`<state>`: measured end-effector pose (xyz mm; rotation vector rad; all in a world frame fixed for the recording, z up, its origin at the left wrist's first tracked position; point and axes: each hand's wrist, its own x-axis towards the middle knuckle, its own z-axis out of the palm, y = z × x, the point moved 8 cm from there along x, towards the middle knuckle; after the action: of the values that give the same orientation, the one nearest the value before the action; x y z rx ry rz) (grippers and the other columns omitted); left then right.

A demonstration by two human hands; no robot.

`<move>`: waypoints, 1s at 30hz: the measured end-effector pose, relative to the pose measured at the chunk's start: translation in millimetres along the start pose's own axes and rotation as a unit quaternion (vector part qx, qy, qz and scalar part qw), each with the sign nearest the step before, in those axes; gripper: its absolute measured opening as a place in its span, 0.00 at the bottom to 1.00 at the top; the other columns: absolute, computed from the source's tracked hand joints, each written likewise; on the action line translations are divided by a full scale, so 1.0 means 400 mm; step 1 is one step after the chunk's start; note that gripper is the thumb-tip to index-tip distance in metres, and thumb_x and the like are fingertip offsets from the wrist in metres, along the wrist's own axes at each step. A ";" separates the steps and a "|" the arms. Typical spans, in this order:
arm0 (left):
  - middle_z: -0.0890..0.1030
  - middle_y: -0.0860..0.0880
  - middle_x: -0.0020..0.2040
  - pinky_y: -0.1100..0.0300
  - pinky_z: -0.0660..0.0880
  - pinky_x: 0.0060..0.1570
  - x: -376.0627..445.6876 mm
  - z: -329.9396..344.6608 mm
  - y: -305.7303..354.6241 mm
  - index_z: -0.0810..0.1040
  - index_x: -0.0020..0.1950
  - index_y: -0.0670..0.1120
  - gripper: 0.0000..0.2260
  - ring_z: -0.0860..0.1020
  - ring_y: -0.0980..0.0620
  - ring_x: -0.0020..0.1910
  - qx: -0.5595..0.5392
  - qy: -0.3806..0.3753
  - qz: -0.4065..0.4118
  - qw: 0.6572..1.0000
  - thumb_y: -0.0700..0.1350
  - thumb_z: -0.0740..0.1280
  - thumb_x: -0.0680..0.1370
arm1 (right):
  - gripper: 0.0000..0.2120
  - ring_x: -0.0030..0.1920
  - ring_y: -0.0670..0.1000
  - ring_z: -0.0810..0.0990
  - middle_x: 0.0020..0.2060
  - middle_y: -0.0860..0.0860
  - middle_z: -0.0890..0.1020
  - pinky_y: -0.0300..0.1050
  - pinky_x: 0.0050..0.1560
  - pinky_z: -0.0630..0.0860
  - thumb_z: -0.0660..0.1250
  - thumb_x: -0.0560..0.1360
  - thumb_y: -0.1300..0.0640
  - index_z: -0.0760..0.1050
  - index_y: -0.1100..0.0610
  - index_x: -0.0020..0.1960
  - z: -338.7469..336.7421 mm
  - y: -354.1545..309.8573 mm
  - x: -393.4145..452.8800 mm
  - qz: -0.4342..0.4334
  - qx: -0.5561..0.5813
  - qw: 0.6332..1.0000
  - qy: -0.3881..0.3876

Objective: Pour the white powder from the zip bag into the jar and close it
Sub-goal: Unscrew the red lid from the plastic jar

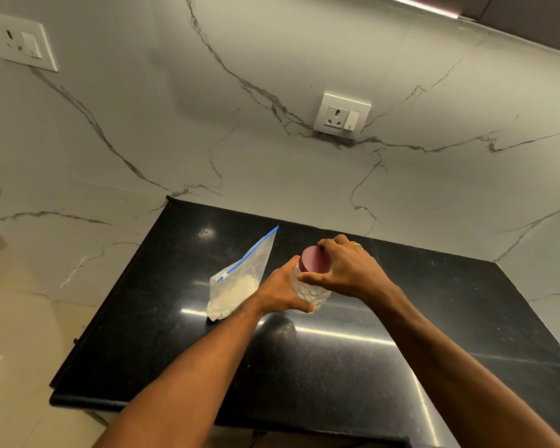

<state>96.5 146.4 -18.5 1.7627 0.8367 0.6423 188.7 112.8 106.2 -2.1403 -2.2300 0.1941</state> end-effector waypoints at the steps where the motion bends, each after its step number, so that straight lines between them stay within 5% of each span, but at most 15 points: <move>1: 0.76 0.49 0.67 0.50 0.76 0.66 0.000 0.002 0.000 0.62 0.73 0.53 0.40 0.77 0.50 0.65 0.001 -0.003 0.001 1.000 0.45 0.81 0.67 | 0.42 0.62 0.53 0.73 0.66 0.53 0.72 0.48 0.59 0.76 0.70 0.67 0.30 0.65 0.53 0.72 0.003 0.001 0.003 0.000 0.004 1.000 -0.004; 8: 0.74 0.48 0.69 0.48 0.73 0.69 -0.012 0.009 -0.006 0.61 0.75 0.52 0.40 0.74 0.49 0.68 -0.015 -0.012 0.000 1.000 0.44 0.80 0.69 | 0.40 0.67 0.53 0.65 0.69 0.49 0.66 0.49 0.61 0.76 0.79 0.66 0.50 0.63 0.47 0.73 0.008 -0.020 0.003 -0.075 0.064 0.992 -0.081; 18: 0.76 0.50 0.66 0.48 0.75 0.67 -0.017 -0.005 -0.007 0.64 0.73 0.52 0.39 0.77 0.51 0.65 -0.021 -0.004 0.004 1.000 0.44 0.81 0.67 | 0.41 0.64 0.50 0.64 0.69 0.49 0.65 0.44 0.56 0.75 0.79 0.66 0.55 0.62 0.47 0.72 -0.020 -0.018 0.010 -0.093 0.132 0.986 -0.047; 24: 0.77 0.52 0.64 0.49 0.76 0.66 -0.017 -0.009 -0.007 0.65 0.72 0.54 0.39 0.78 0.53 0.64 -0.019 0.013 0.014 1.000 0.43 0.81 0.67 | 0.38 0.64 0.55 0.72 0.65 0.53 0.69 0.48 0.58 0.79 0.81 0.65 0.54 0.64 0.52 0.68 -0.064 0.024 0.011 -0.078 0.215 0.973 0.030; 30: 0.76 0.52 0.64 0.53 0.76 0.66 -0.020 -0.019 -0.017 0.64 0.71 0.53 0.39 0.76 0.51 0.65 -0.008 0.040 0.017 0.999 0.46 0.82 0.66 | 0.41 0.62 0.56 0.75 0.67 0.57 0.70 0.52 0.61 0.78 0.79 0.67 0.52 0.60 0.55 0.73 -0.063 0.146 -0.011 0.019 0.372 0.914 0.160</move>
<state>84.5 145.9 -22.8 1.7499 0.8550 0.7446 249.6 111.9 124.2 -1.6431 -1.5699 0.5473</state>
